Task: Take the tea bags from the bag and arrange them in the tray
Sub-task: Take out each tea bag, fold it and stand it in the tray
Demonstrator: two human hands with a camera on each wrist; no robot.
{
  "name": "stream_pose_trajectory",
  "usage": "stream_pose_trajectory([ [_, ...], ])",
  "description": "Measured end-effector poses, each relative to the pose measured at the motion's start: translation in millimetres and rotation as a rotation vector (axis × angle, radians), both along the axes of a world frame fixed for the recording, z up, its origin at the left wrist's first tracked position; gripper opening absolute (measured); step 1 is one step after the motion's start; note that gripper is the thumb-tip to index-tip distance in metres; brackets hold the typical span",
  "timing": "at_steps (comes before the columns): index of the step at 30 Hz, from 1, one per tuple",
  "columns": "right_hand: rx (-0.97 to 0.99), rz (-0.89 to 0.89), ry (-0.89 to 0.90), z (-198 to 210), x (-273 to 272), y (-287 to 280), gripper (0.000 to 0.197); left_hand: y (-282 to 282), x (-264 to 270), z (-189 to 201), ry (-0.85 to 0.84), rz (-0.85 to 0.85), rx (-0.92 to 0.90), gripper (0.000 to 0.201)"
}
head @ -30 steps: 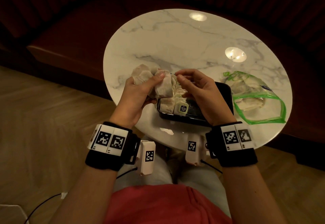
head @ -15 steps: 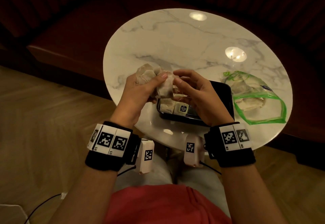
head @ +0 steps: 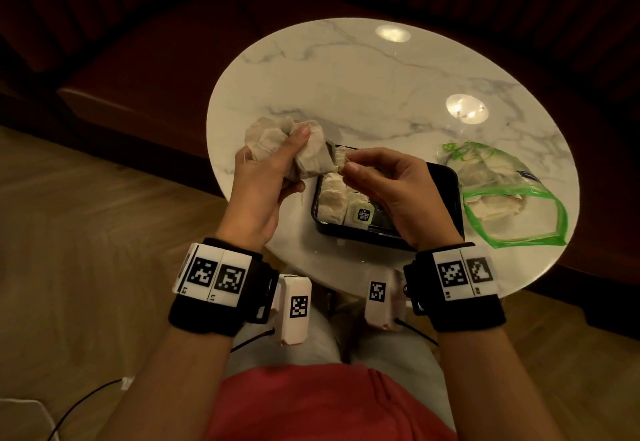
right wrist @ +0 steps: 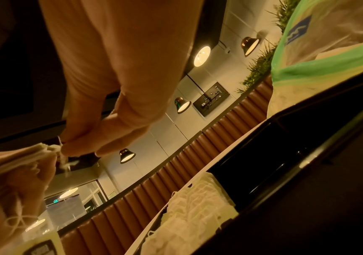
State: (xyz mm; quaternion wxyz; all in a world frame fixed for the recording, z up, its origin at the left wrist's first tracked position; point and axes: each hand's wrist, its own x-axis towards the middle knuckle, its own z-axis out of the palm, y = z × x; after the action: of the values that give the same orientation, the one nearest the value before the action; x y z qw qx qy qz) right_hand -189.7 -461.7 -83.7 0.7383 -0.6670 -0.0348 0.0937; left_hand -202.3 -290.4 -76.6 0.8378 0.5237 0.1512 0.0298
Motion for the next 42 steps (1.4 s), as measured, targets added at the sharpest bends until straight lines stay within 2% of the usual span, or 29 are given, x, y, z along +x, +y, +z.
stream_pose_trajectory([
  [5,-0.059,0.015,-0.043,2.0,-0.8,-0.2,0.006,1.4,1.3,-0.3,0.002,0.032,-0.005,0.017],
  [8,-0.039,0.037,-0.065,4.1,-1.6,-0.6,0.006,0.5,0.7,0.0,0.007,0.041,-0.010,0.008],
  [12,0.112,0.059,-0.061,6.5,-3.1,0.0,0.015,0.6,-0.2,0.6,0.027,0.054,-0.010,0.008],
  [17,0.321,0.183,0.029,12.2,-6.2,-0.1,0.019,1.9,-0.9,1.9,0.033,0.051,-0.020,0.007],
  [20,0.341,0.247,0.105,15.0,-6.9,1.4,0.015,0.6,-1.8,4.0,0.040,0.052,-0.028,0.013],
  [24,0.140,0.260,0.134,14.1,-7.7,3.2,0.006,0.5,-2.6,7.7,0.015,0.061,-0.047,0.013],
  [27,-0.051,0.215,0.083,12.8,-6.8,5.5,0.011,1.3,-3.0,8.0,0.012,0.063,-0.037,0.014],
  [37,-0.463,0.129,-0.114,7.3,-1.5,4.4,0.022,-0.6,-1.8,7.9,0.007,0.047,0.050,0.008],
  [39,-0.463,0.114,-0.116,8.0,-2.1,4.8,0.025,-1.0,-2.0,8.7,-0.001,0.039,0.055,0.008],
  [42,-0.349,0.067,-0.069,10.1,-4.0,6.0,0.027,-0.6,-2.3,9.3,-0.022,0.030,0.065,0.009],
])
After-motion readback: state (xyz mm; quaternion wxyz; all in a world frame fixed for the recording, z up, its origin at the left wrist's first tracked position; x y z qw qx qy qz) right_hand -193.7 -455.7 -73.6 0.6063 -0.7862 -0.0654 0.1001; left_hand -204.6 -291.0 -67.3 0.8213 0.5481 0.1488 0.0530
